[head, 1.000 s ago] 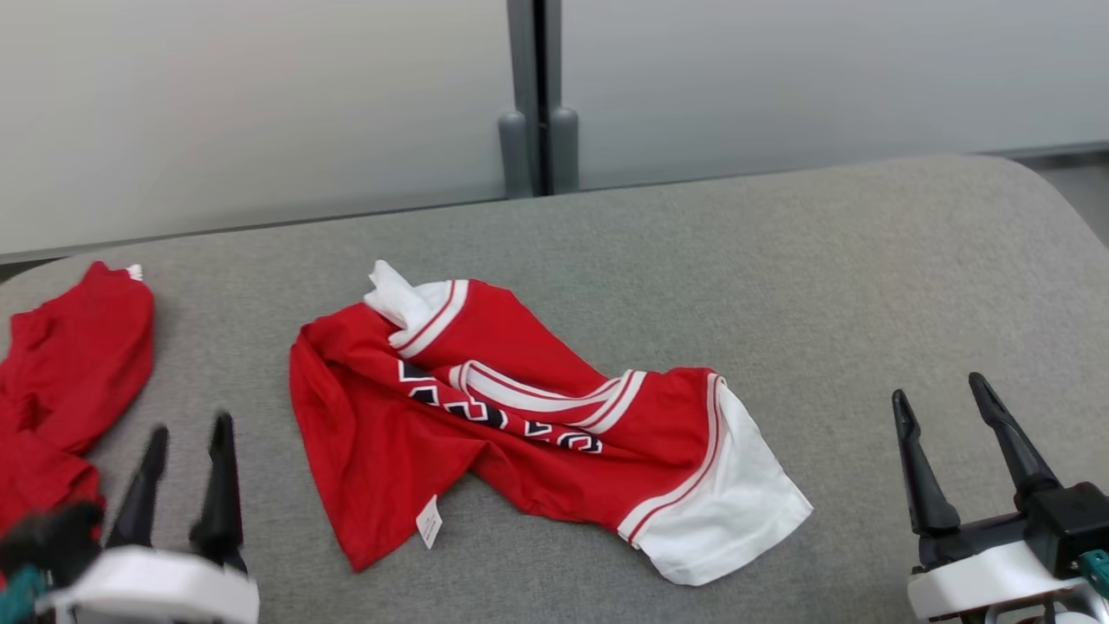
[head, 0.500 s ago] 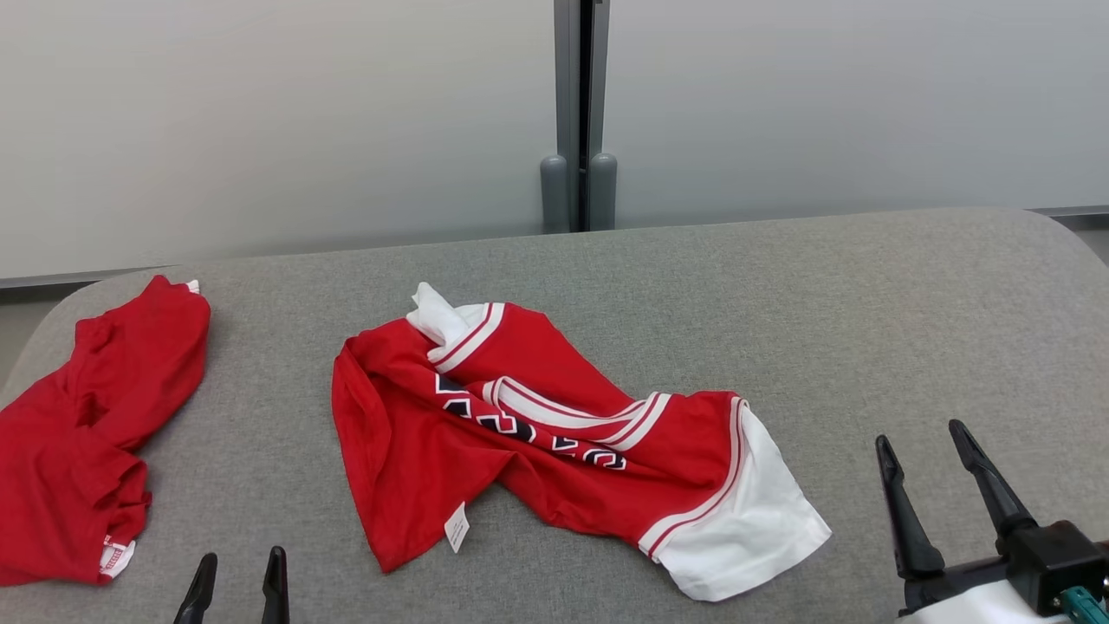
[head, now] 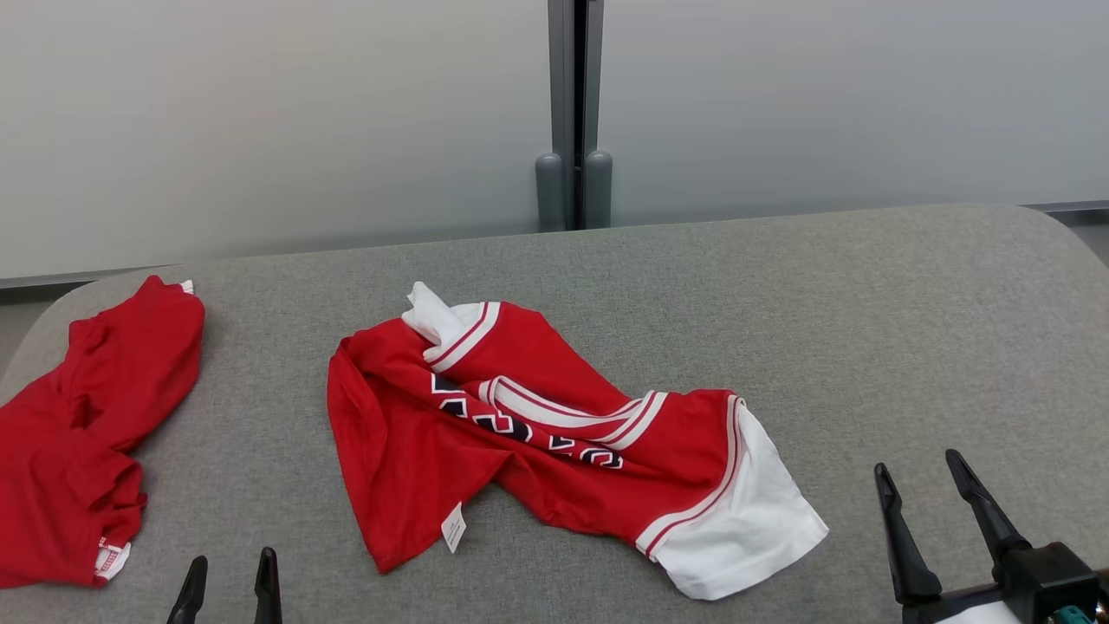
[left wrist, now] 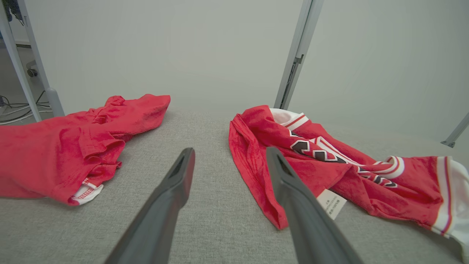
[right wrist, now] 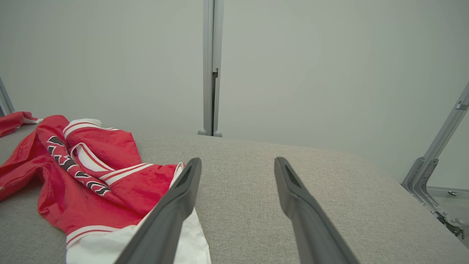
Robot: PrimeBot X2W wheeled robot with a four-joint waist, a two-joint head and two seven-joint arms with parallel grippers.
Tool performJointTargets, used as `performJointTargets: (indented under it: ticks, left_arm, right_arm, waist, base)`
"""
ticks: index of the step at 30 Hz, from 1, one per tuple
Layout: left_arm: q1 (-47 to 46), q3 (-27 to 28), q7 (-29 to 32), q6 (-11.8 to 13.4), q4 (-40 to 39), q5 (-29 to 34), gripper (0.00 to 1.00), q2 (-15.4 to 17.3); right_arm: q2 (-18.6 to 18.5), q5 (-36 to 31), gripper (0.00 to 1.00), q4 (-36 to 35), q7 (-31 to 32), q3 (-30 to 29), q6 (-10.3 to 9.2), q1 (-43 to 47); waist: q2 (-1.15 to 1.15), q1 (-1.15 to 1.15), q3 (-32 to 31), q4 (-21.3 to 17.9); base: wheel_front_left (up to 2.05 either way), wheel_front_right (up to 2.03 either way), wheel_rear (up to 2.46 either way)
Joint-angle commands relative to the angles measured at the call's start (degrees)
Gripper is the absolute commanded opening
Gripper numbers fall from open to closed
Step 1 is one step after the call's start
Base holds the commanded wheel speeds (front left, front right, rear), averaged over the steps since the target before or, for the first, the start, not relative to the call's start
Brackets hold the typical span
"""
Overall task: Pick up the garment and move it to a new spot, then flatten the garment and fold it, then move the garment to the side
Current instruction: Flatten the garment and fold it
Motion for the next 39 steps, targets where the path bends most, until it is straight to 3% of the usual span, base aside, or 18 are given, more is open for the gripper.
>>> performJointTargets:
  ticks: [1,10,16,24,39]
  left_arm:
    - [-1.1,-0.1,0.0,-0.3,-0.2,0.3,1.0,0.1]
    - [-1.9,-1.6,0.0,-0.2,-0.1,-0.2,1.0,0.0]
    - [-6.2,-6.8,0.1,-0.2,8.7,-1.8,1.0,0.8]
    - [-15.5,-10.8,5.8,-0.2,20.2,-3.7,1.0,0.8]
    - [-21.3,-16.4,6.9,-0.2,26.6,-8.8,1.0,0.4]
  right_arm:
    - [-0.1,0.2,1.0,0.1,-0.3,0.0,0.01,0.0]
    - [-0.1,0.8,1.0,0.7,-0.3,1.3,0.01,-1.8]
    - [-2.7,-0.2,1.0,13.3,-0.2,4.9,0.01,-6.7]
    - [-4.9,1.9,1.0,29.7,4.8,14.3,0.0,-17.0]
    - [-5.7,6.1,1.0,40.2,1.8,21.3,0.0,-23.2]
  waist:
    - [0.0,0.0,0.0,0.0]
    - [0.0,0.0,0.7,0.1]
    - [0.0,0.0,2.2,0.5]
    - [0.0,0.0,6.6,1.6]
    - [0.0,0.0,10.0,0.7]
  base:
    - [0.0,0.0,0.0]
    - [0.0,0.0,0.0]
    - [0.0,0.0,0.0]
    - [0.0,0.0,0.0]
    - [0.0,0.0,0.0]
